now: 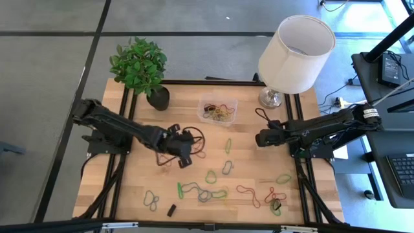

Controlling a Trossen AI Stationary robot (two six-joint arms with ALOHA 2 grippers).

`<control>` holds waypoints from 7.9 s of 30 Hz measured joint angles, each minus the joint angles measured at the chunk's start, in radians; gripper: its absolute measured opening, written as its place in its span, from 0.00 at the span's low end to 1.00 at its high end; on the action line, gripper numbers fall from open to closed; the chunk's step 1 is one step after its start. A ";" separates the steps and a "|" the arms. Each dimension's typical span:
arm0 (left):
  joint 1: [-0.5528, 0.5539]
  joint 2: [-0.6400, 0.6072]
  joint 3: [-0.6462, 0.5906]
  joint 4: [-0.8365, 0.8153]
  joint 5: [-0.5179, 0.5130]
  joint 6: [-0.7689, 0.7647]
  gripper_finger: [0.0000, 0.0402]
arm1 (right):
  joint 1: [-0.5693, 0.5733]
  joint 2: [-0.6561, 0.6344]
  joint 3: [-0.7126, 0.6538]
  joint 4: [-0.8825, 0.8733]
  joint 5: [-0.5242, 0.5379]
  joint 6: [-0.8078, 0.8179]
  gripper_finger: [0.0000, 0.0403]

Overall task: Pick and place rubber bands into bin
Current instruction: Put the black rubber band into the transparent bin, then put the green rubber band into the transparent bin, then put the blue rubber band into the transparent bin

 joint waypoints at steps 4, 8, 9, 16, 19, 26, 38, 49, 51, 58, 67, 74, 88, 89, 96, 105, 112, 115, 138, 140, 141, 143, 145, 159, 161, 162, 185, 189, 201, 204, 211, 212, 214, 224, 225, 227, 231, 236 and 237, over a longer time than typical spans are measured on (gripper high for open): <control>-0.006 -0.146 -0.134 0.056 0.009 -0.014 0.00 | -0.019 -0.003 -0.040 0.030 -0.003 0.032 0.29; -0.016 -0.286 -0.261 0.094 0.047 -0.009 0.00 | -0.020 0.004 -0.010 0.038 -0.013 0.034 0.10; -0.020 -0.317 -0.294 0.104 0.053 -0.006 0.00 | -0.020 0.007 0.008 0.066 -0.022 0.033 0.05; -0.024 -0.500 -0.496 0.175 0.094 0.029 0.00 | -0.019 0.009 0.215 0.133 0.099 -0.024 0.01; -0.013 -0.542 -0.555 0.211 0.123 0.078 0.00 | -0.020 0.051 0.341 0.124 0.160 -0.137 0.01; 0.065 -0.577 -0.614 0.258 0.207 0.220 0.00 | -0.086 0.315 0.718 0.112 0.192 -0.414 0.01; 0.223 -0.582 -0.624 0.317 0.296 0.327 0.00 | -0.322 0.842 1.198 -0.322 0.023 -0.628 0.01; 0.221 -0.582 -0.624 0.326 0.326 0.326 0.00 | -0.341 0.893 1.200 -0.376 0.052 -0.650 0.17; 0.222 -0.582 -0.624 0.325 0.325 0.327 0.00 | -0.341 0.886 1.200 -0.372 0.053 -0.656 0.20; 0.222 -0.582 -0.624 0.343 0.325 0.327 0.00 | -0.341 0.854 1.199 -0.363 0.061 -0.688 0.28; 0.186 -0.563 -0.541 0.329 0.312 0.327 0.00 | -0.221 0.741 1.156 -0.361 0.150 -0.827 0.29; 0.087 -0.417 -0.372 0.187 0.217 0.280 0.00 | -0.080 0.441 0.812 -0.245 0.104 -0.784 0.27; -0.158 -0.031 -0.024 -0.099 0.186 -0.176 0.00 | 0.233 -0.059 0.328 -0.069 0.008 -0.572 0.11; -0.173 -0.004 0.003 -0.121 0.176 -0.228 0.00 | 0.239 -0.069 0.313 -0.068 0.008 -0.570 0.11; -0.258 0.149 0.163 -0.218 0.203 -0.545 0.00 | 0.245 -0.083 0.244 -0.058 0.009 -0.580 0.07; -0.321 0.235 0.194 -0.208 0.201 -0.908 0.01 | 0.245 -0.083 0.199 -0.031 0.009 -0.636 0.06; -0.312 0.318 0.194 -0.169 0.226 -0.976 0.01 | 0.245 -0.083 0.188 -0.010 0.009 -0.639 0.06; -0.307 0.364 0.193 -0.138 0.256 -0.992 0.01 | 0.245 -0.083 0.188 0.000 0.008 -0.639 0.06; -0.298 0.424 0.193 -0.176 0.299 -1.130 0.35 | 0.245 -0.083 0.188 0.098 0.006 -0.628 0.06; -0.298 0.424 0.193 -0.183 0.299 -1.161 0.36 | 0.245 -0.083 0.189 0.109 0.006 -0.627 0.06; -0.298 0.424 0.193 -0.182 0.299 -1.171 0.36 | 0.245 -0.083 0.189 0.113 0.006 -0.627 0.06; -0.298 0.424 0.193 -0.180 0.299 -1.188 0.36 | 0.245 -0.083 0.189 0.126 0.006 -0.624 0.06; -0.298 0.424 0.193 -0.179 0.300 -1.211 0.36 | 0.245 -0.083 0.189 0.133 0.006 -0.614 0.06; -0.307 0.422 0.125 -0.130 0.462 -1.495 0.36 | 0.245 -0.083 0.189 0.154 0.001 -0.598 0.06; -0.307 0.418 0.110 -0.101 0.459 -1.501 0.36 | 0.245 -0.083 0.189 0.154 0.001 -0.599 0.06; -0.307 0.416 0.106 -0.091 0.455 -1.507 0.36 | 0.245 -0.083 0.189 0.154 0.001 -0.600 0.06; -0.277 0.270 0.099 -0.190 0.227 -1.352 0.00 | 0.244 -0.083 0.189 0.154 0.004 -0.633 0.06; -0.213 0.146 0.098 -0.219 0.075 -1.185 0.00 | 0.244 -0.083 0.189 0.160 0.045 -0.631 0.06; 0.311 -0.022 0.099 0.140 0.173 -0.180 0.00 | 0.242 -0.082 0.189 0.220 0.089 -0.598 0.06; 0.442 0.010 0.103 0.299 0.288 0.003 0.00 | 0.242 -0.080 0.189 0.250 0.092 -0.596 0.06; 0.609 0.198 0.255 0.308 0.478 0.291 0.00 | 0.242 -0.079 0.189 0.283 0.141 -0.492 0.06; 0.618 0.233 0.282 0.299 0.492 0.329 0.00 | 0.242 -0.079 0.189 0.283 0.145 -0.479 0.06; 0.627 0.298 0.334 0.278 0.498 0.402 0.00 | 0.242 -0.079 0.189 0.282 0.151 -0.448 0.06; 0.626 0.498 0.460 0.118 0.497 0.574 0.04 | 0.242 -0.079 0.189 0.283 0.193 -0.362 0.06; 0.626 0.504 0.461 0.102 0.497 0.573 0.06 | 0.242 -0.079 0.189 0.285 0.193 -0.362 0.06; 0.626 0.508 0.461 0.090 0.488 0.573 0.09 | 0.242 -0.079 0.189 0.285 0.193 -0.362 0.06; 0.626 0.505 0.463 0.084 0.449 0.573 0.17 | 0.242 -0.079 0.189 0.285 0.193 -0.365 0.06; 0.626 0.499 0.485 0.058 0.420 0.554 0.22 | 0.242 -0.079 0.189 0.282 0.195 -0.378 0.06; 0.626 0.499 0.496 0.041 0.420 0.551 0.23 | 0.242 -0.079 0.189 0.282 0.195 -0.389 0.06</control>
